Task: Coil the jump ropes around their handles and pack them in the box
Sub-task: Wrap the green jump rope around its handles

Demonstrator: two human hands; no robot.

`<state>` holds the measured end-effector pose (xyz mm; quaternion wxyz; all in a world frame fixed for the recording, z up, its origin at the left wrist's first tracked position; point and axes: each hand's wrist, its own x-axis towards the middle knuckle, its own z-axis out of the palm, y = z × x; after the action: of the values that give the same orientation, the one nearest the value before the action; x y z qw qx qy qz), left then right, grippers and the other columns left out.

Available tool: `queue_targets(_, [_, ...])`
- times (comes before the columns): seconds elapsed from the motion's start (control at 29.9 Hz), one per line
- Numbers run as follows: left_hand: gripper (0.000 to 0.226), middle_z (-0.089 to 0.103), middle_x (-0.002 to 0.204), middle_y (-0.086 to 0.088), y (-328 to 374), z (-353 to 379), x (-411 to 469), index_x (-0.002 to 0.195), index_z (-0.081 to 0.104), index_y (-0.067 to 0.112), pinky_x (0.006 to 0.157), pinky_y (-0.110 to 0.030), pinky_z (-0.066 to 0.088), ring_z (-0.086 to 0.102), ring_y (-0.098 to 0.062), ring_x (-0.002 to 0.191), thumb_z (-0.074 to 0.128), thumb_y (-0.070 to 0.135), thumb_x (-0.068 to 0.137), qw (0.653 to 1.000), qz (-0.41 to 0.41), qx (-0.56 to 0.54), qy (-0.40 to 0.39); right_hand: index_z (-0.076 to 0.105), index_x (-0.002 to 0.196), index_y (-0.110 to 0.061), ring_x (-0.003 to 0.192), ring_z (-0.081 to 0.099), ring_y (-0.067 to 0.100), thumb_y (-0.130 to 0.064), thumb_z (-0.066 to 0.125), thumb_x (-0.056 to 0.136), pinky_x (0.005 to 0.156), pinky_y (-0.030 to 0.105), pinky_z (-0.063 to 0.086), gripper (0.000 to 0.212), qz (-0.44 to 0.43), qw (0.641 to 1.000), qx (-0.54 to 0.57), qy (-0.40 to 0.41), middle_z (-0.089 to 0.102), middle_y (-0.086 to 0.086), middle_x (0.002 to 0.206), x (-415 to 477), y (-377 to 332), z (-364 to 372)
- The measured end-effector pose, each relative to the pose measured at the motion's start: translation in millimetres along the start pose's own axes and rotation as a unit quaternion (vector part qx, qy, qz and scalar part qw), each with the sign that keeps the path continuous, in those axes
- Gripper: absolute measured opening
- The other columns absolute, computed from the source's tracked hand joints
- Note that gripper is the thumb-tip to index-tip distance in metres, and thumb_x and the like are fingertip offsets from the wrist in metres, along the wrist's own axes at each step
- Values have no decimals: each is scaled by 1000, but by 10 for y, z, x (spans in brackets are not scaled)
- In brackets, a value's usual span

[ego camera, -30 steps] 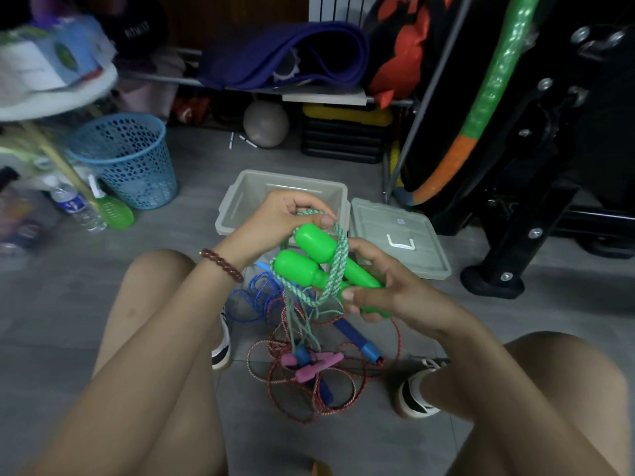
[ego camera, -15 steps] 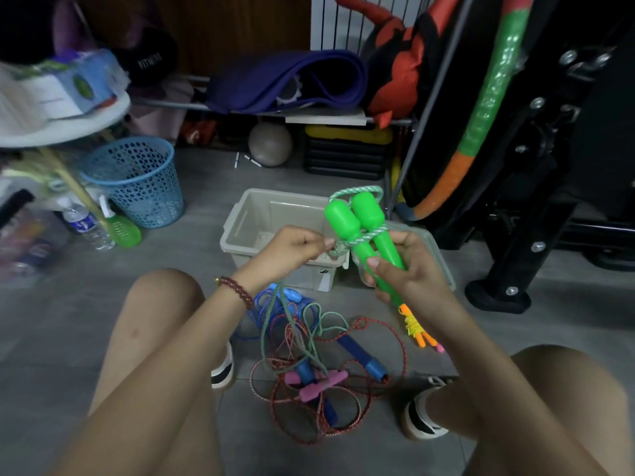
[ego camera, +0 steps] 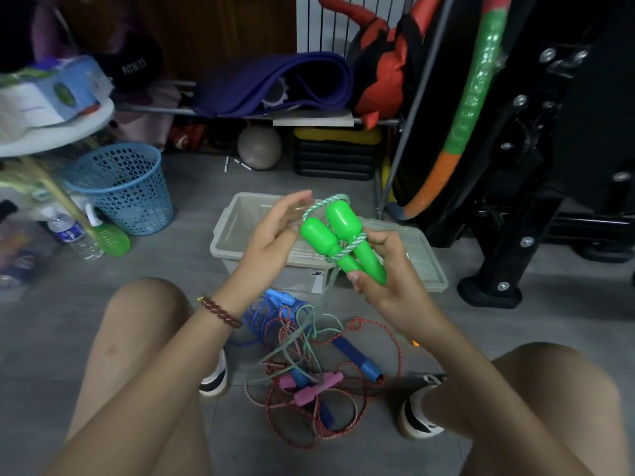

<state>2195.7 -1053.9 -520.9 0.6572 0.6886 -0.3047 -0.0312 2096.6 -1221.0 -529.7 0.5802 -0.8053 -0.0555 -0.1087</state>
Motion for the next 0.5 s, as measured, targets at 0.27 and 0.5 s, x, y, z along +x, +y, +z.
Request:
queue_targets(0.27, [34, 53, 104, 0, 107, 54, -35, 110, 51, 28, 75, -22, 46, 55, -7, 82, 58, 11, 80, 999, 25, 18, 39, 36, 107, -31, 95, 51, -5, -10, 57, 85, 81, 22, 42, 37, -5, 999, -23, -45, 44, -20, 123, -2, 5, 19])
queue_targets(0.5, [23, 66, 70, 8, 17, -144, 69, 92, 61, 3, 70, -7, 40, 58, 5, 68, 39, 5, 95, 978, -187, 44, -85, 35, 112, -19, 77, 50, -2, 5, 56, 89, 60, 13, 43, 40, 25, 999, 29, -28, 48, 1, 117, 15, -22, -24])
